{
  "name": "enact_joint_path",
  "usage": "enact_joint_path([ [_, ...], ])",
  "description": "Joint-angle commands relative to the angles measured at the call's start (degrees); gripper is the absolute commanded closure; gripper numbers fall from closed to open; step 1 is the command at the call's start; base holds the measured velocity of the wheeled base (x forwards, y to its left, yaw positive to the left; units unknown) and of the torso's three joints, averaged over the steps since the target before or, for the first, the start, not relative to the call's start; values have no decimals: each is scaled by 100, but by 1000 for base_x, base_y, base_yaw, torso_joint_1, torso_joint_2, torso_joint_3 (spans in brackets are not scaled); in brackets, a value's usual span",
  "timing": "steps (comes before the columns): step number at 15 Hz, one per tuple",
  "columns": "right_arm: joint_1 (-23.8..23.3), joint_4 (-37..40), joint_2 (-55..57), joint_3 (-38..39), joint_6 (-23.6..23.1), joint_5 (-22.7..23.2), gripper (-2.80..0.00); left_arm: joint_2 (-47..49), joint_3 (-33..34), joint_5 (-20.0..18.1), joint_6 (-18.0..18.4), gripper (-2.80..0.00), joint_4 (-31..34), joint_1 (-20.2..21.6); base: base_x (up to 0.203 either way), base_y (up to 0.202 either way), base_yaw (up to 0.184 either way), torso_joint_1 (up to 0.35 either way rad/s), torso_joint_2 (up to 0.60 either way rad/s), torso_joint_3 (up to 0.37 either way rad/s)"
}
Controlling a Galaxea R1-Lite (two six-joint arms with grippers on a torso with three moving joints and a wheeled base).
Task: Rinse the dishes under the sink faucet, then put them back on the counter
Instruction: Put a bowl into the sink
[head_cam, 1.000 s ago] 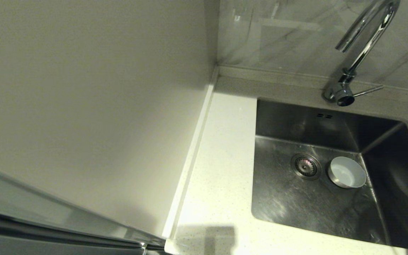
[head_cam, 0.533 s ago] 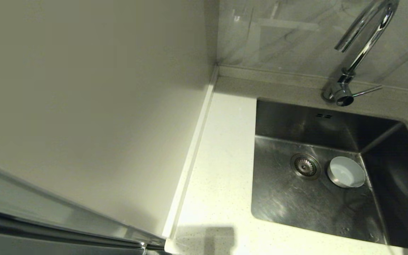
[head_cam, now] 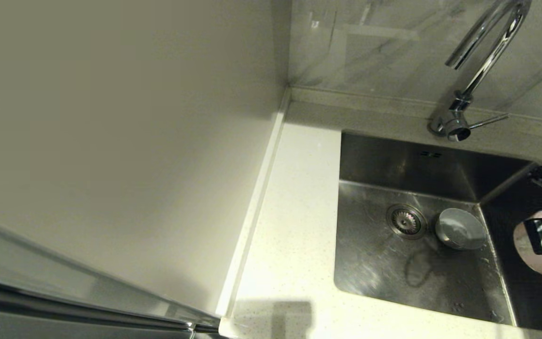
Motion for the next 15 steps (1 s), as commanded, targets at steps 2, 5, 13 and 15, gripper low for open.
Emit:
enact_joint_path([
  [2, 1112, -299, 254, -6, 404, -517, 0, -18, 0, 1, 0, 0, -3, 2, 0, 0, 0, 0, 0, 0],
  [5, 1552, -989, 1183, -27, 708, -1072, 0, -18, 0, 1, -3, 0, -3, -4, 0, 0, 0, 0, 0, 0],
  [13, 2363, -2465, 2809, -21, 1208, -2023, 0, -18, 0, 2, -3, 0, -3, 4, 0, 0, 0, 0, 0, 0],
  [15, 2445, -2678, 3110, -35, 1205, -2169, 0, -18, 0, 1, 0, 0, -3, -3, 0, 0, 0, 0, 0, 0],
])
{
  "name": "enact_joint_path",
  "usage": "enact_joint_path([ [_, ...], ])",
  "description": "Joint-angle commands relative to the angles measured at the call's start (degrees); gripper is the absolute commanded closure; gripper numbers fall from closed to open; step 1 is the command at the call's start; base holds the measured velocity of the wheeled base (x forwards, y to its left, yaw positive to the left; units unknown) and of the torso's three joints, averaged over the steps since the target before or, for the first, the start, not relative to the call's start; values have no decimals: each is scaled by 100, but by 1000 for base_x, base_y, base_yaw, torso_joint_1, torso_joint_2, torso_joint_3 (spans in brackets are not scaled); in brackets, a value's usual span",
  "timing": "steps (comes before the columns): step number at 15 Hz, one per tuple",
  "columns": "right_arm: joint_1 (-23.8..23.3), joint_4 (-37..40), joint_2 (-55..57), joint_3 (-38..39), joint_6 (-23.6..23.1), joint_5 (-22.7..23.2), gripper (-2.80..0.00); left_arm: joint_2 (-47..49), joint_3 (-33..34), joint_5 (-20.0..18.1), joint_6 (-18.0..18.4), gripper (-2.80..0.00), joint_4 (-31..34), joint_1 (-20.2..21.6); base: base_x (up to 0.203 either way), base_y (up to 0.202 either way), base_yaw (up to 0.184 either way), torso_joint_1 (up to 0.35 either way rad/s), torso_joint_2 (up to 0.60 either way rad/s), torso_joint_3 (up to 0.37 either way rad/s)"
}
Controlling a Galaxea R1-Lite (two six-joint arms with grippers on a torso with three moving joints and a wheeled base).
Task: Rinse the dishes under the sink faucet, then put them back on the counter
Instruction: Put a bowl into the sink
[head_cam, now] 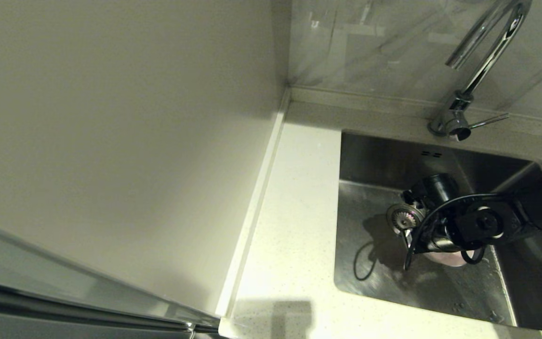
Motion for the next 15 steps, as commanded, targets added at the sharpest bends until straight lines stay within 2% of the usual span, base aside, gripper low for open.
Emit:
enact_joint_path([
  [1, 72, -55, 502, -36, 6, -42, 0, -18, 0, 3, -7, 0, -4, -4, 0, 0, 0, 0, 0, 0],
  [6, 108, -58, 862, -217, 174, -65, 0, -25, 0, 3, -6, 0, -4, 1, 0, 0, 0, 0, 0, 0],
  [9, 143, -65, 1002, -223, 181, -249, 0, -18, 0, 3, 2, 0, -4, 2, 0, 0, 0, 0, 0, 0],
  [10, 143, -66, 1038, -239, 192, -249, -280, -18, 0, 3, -6, 0, -4, 0, 0, 0, 0, 0, 0, 0],
  [15, 139, -54, 798, -173, 270, -239, -280, -19, 0, 6, -6, 0, -4, 2, 0, 0, 0, 0, 0, 0],
])
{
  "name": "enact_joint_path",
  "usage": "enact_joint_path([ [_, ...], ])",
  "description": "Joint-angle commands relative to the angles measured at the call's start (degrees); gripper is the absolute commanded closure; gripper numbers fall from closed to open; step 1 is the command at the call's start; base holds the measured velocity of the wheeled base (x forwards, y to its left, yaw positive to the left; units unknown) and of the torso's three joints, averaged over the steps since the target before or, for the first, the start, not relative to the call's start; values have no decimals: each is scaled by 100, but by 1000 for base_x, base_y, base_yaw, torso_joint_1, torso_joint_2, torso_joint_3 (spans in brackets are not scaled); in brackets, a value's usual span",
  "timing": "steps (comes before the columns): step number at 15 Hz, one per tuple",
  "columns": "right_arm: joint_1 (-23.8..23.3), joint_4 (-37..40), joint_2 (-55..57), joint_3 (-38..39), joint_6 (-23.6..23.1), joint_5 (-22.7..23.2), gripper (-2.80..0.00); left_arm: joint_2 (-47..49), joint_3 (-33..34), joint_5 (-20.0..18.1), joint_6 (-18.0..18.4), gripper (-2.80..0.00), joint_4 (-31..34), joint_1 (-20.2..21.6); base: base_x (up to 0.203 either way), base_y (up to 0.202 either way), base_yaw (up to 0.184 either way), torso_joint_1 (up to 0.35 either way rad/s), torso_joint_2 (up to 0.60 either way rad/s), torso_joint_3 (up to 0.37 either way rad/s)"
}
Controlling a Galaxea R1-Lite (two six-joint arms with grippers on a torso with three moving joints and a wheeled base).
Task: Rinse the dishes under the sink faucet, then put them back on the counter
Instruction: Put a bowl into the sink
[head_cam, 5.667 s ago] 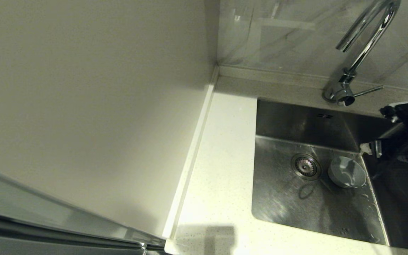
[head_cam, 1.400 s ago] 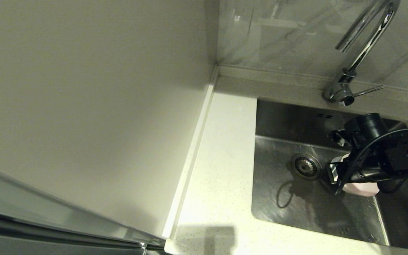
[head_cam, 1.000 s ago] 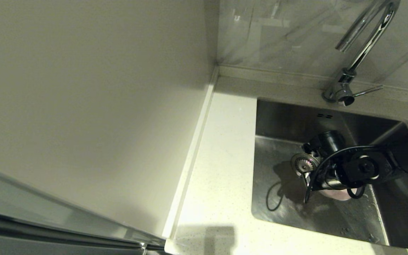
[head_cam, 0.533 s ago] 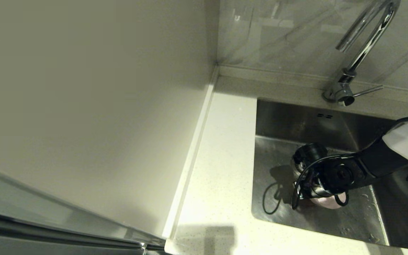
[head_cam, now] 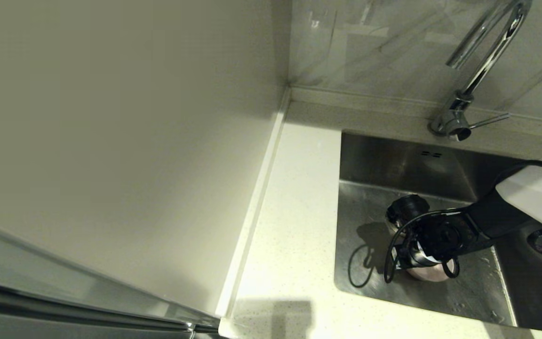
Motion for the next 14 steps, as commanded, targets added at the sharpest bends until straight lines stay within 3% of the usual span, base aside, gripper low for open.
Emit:
enact_joint_path([
  [1, -5, 12, -327, 81, 10, -2, -280, -18, 0, 0, -4, 0, -3, 2, 0, 0, 0, 0, 0, 0],
  [4, -12, 427, -1402, 212, 83, -11, -280, -18, 0, 0, -4, 0, -3, 5, 0, 0, 0, 0, 0, 0],
  [6, -71, 1515, -2379, 9, 265, -4, -280, -18, 0, 0, -4, 0, -3, -3, 0, 0, 0, 0, 0, 0],
  [8, -275, 3148, -3237, -575, 584, 16, -280, -18, 0, 0, -4, 0, -3, 5, 0, 0, 0, 0, 0, 0],
  [12, -1620, 5305, -3612, -1682, 1740, 116, -280, -18, 0, 0, -2, 0, -3, 4, 0, 0, 0, 0, 0, 0],
  [14, -2279, 6367, -3613, -2241, 2568, 782, -280, -18, 0, 0, -4, 0, -3, -4, 0, 0, 0, 0, 0, 0],
])
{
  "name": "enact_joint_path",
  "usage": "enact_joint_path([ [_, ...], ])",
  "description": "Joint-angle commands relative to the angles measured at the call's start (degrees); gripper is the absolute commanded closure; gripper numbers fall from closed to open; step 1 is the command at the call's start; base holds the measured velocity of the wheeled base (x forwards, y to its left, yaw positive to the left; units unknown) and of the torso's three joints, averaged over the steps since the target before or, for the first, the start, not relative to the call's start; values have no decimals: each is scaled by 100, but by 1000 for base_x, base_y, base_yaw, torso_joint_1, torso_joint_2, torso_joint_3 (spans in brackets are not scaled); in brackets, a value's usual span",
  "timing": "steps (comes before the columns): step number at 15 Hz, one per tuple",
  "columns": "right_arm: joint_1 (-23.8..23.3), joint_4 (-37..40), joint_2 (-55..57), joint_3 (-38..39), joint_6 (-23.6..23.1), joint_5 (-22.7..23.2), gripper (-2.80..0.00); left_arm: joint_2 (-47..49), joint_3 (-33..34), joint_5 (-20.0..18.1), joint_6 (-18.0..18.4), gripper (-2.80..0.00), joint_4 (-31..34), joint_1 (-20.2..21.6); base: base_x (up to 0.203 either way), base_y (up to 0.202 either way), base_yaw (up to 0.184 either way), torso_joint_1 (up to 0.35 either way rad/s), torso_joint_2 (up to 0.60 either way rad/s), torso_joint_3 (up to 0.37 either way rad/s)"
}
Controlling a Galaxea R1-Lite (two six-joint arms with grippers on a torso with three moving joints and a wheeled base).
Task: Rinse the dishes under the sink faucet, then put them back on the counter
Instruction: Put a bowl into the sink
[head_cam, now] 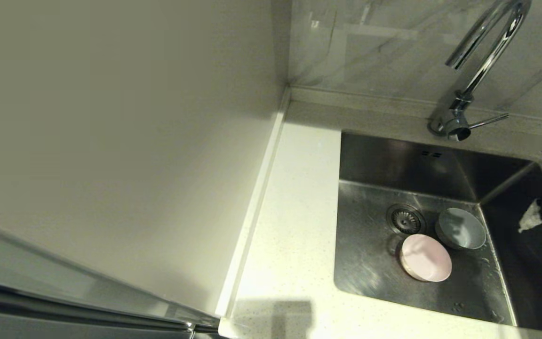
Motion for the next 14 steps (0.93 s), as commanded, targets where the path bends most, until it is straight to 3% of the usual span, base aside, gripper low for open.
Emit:
enact_joint_path([
  [1, -764, 1221, -138, -551, 833, 738, -280, -18, 0, 3, -3, 0, 0, 2, 0, 0, 0, 0, 0, 0],
  [3, -1583, 1610, -141, -689, 1170, 1399, -280, -18, 0, 3, -4, 0, 0, -6, 0, 0, 0, 0, 0, 0],
  [6, -2842, 1522, 56, -313, 1016, 1871, -280, -26, 0, 3, 1, 0, 0, 2, 0, 0, 0, 0, 0, 0],
  [11, -4600, 444, 870, 368, -407, 2192, -280, -18, 0, 8, 1, 0, 0, 2, 0, 0, 0, 0, 0, 0],
  [14, -5210, 298, 1075, 303, -1080, 2206, -280, -18, 0, 3, 3, 0, 0, 0, 0, 0, 0, 0, 0, 0],
])
